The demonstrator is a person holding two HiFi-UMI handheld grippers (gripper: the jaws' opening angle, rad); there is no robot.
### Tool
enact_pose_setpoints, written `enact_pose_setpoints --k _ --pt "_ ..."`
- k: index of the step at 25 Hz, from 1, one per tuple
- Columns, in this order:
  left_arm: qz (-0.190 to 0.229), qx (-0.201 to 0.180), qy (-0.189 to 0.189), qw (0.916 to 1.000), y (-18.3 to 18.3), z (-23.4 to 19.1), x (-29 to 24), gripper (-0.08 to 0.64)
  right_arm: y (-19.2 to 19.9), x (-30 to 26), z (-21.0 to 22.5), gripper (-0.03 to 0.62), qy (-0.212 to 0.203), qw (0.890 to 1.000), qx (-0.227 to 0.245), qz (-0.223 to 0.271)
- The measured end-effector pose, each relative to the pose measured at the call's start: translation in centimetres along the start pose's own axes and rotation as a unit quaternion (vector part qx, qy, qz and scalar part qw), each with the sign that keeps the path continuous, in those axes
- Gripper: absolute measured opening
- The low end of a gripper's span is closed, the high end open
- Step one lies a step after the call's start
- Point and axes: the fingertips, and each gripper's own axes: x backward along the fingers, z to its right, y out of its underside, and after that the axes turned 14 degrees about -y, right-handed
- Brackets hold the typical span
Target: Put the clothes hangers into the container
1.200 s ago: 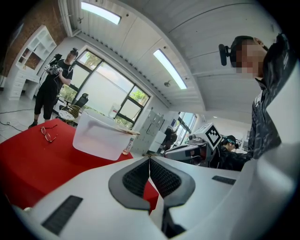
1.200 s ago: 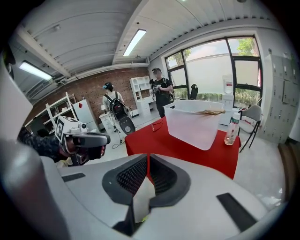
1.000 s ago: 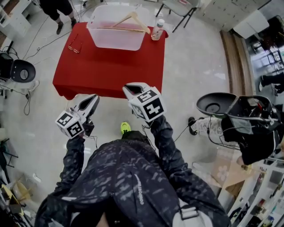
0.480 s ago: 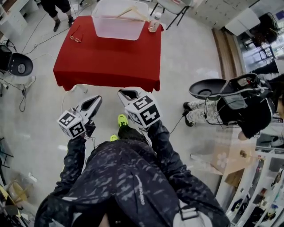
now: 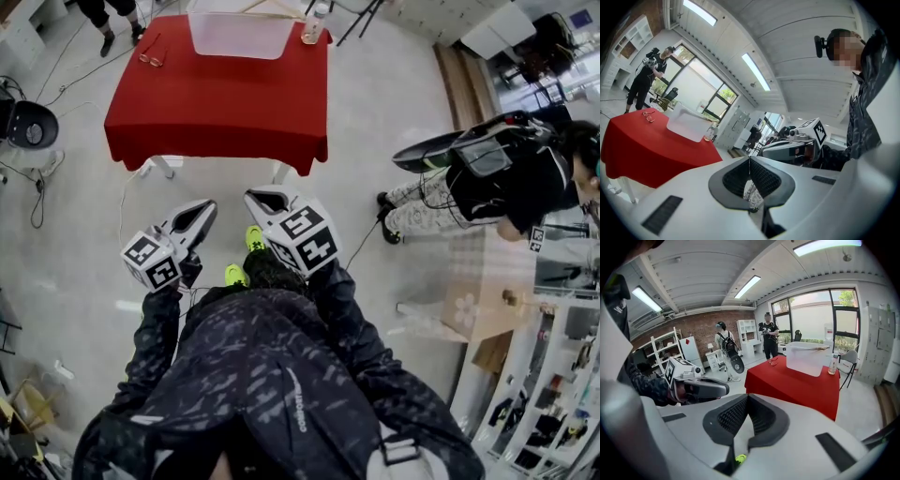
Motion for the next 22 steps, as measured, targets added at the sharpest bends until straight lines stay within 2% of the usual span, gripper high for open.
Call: enact_pose_setpoints --k 5,11,22 --pt "0.001 -0.009 0.009 0.9999 0.2 2.7 0.1 0.011 0.4 1.0 -0.8 0.015 -0.004 1.000 0.017 0.009" --pt "0.016 -0.017 0.007 0.9997 -1.3 3.5 0.9 0.012 -2.1 0.8 -2.1 0.015 0.000 0.997 0.070 0.041" --pt "0.026 -0.029 -0.005 0.9992 -2.2 3.4 1.4 0.011 -2.5 0.9 -2.8 0.015 -0.011 0.996 0.074 0.043"
